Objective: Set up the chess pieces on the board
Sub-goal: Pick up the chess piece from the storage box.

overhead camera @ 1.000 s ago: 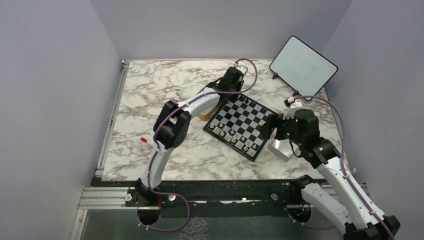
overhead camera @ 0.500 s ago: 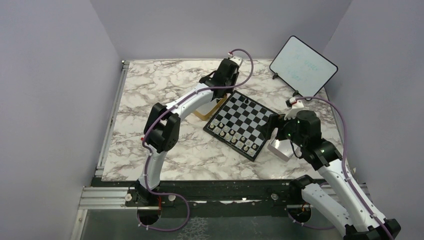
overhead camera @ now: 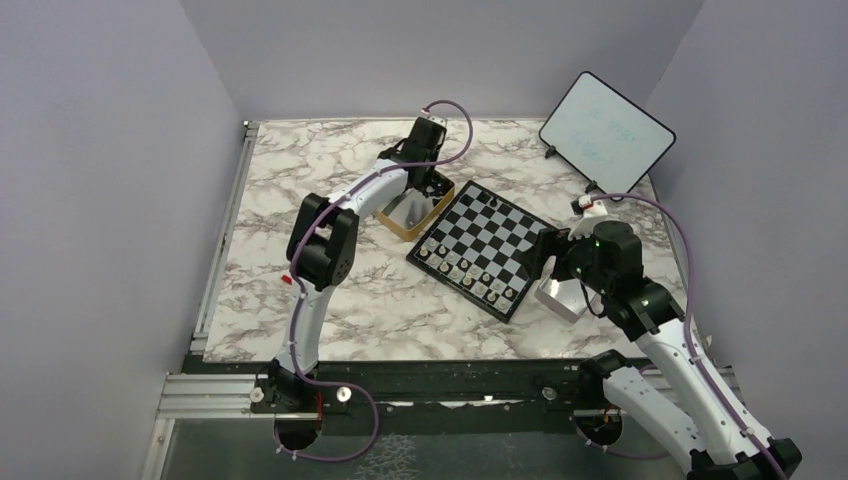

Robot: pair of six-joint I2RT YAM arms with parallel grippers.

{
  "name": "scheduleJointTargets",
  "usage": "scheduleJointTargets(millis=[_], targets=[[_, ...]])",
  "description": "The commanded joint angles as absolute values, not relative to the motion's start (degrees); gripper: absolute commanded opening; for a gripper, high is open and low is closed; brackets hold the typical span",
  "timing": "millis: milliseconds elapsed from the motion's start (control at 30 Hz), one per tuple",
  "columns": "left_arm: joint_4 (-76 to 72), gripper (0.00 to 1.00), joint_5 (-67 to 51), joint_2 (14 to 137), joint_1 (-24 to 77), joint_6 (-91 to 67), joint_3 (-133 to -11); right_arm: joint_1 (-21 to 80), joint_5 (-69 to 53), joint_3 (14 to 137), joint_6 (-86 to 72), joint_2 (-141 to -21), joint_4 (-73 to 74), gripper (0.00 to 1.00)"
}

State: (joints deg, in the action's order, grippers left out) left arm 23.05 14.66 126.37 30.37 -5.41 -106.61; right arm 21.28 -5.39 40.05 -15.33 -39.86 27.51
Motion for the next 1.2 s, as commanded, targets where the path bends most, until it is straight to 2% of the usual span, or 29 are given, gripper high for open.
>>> scheduleJointTargets(millis=[0,300,1167], targets=[[23.64,0.31,14.08,128.66,29.02,-4.76,-109.86,21.19,-5.90,39.66,-14.57,-39.94,26.11,0.93],[23.64,0.27,14.03,131.72,28.31,-3.66,-113.09,21.18,-5.71,39.24,-14.95,-40.52,25.59,0.93],[23.59,0.27,14.41,135.56,28.30,-3.14,-114.51,21.18,-5.89,39.29,-14.58,-40.29,25.58,0.93]])
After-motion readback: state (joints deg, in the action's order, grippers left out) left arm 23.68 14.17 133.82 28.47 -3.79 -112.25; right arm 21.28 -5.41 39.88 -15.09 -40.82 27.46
